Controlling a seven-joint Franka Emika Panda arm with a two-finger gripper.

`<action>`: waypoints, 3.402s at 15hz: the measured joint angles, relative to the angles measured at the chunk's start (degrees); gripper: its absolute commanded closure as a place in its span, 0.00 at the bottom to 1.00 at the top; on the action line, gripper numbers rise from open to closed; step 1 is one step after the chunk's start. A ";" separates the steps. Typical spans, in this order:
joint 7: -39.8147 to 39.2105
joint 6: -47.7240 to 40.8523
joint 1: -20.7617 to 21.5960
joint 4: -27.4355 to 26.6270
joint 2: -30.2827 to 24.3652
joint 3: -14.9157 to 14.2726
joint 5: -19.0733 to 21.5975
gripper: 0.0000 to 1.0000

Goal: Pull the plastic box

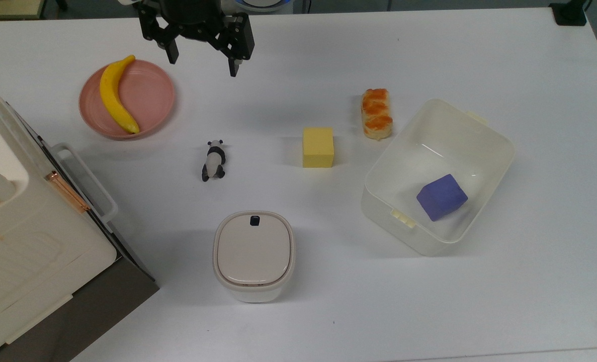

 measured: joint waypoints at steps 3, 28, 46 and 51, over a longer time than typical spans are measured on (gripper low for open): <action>0.00 0.00 -0.29 0.00 -0.31 -0.08 0.00 0.00; -0.12 -1.02 -0.71 -0.04 -1.06 -0.13 0.01 0.00; -1.44 -3.46 -0.54 -0.24 -1.00 0.28 0.09 0.00; -2.16 -3.46 0.44 -0.35 -0.44 0.90 0.60 0.00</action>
